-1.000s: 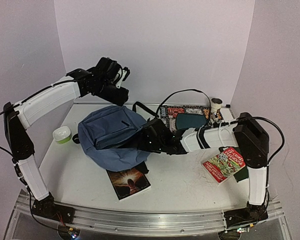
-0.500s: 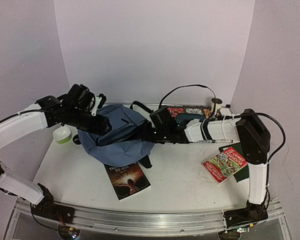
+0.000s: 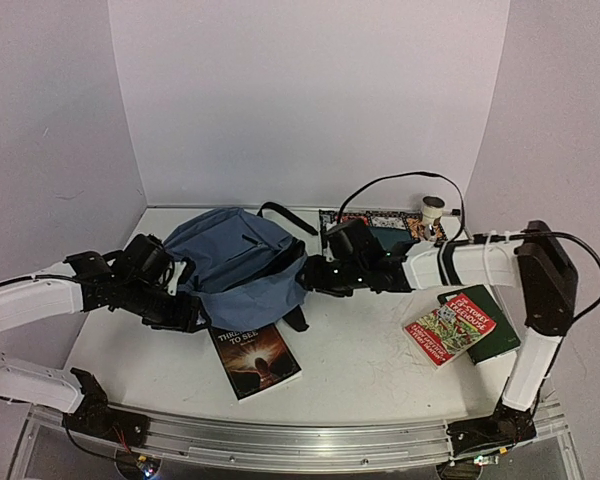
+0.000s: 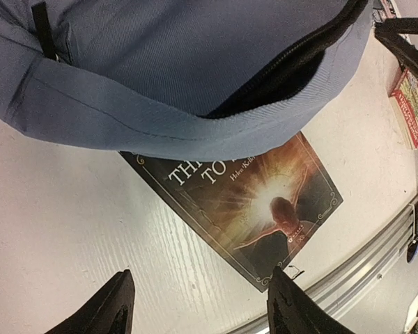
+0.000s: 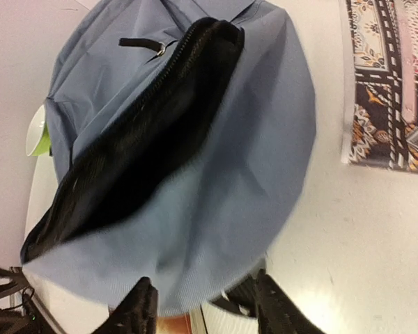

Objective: Pack the student bag
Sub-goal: Place the student bag at the center of the board, then pick up the book from the center of the board.

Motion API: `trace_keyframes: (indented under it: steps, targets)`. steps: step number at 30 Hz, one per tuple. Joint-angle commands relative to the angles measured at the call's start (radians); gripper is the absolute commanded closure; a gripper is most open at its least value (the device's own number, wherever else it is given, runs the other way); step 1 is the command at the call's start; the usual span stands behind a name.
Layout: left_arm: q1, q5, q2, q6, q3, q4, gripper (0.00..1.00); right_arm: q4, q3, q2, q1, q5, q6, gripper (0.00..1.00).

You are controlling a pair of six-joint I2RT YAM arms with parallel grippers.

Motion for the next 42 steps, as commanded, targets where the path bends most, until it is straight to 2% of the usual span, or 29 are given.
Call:
trace_keyframes:
  steps: [1, 7, 12, 29, 34, 39, 42]
  targets:
    - [-0.001, 0.092, 0.021, -0.067, -0.044, 0.150, 0.34, 0.002, -0.144, -0.143, 0.038, -0.082, 0.031, 0.47]
    - [-0.016, 0.138, 0.096, -0.098, -0.081, 0.253, 0.37, 0.077, -0.280, -0.178, 0.116, -0.150, 0.099, 0.45]
    - [-0.041, 0.144, 0.161, -0.110, -0.084, 0.313, 0.41, 0.207, -0.361, -0.147, 0.156, -0.192, 0.175, 0.45]
    - [-0.137, 0.097, 0.334, -0.145, -0.143, 0.425, 0.50, 0.348, -0.361, 0.051, 0.204, -0.298, 0.220, 0.48]
    - [-0.148, 0.097, 0.344, -0.149, -0.149, 0.431, 0.50, 0.376, -0.356, 0.067, 0.204, -0.328, 0.219, 0.61]
    - [-0.158, 0.098, 0.322, -0.153, -0.140, 0.429, 0.50, 0.384, -0.356, 0.042, 0.205, -0.324, 0.224, 0.89]
    - [-0.168, 0.092, 0.293, -0.147, -0.133, 0.429, 0.48, 0.383, -0.350, 0.025, 0.205, -0.326, 0.228, 1.00]
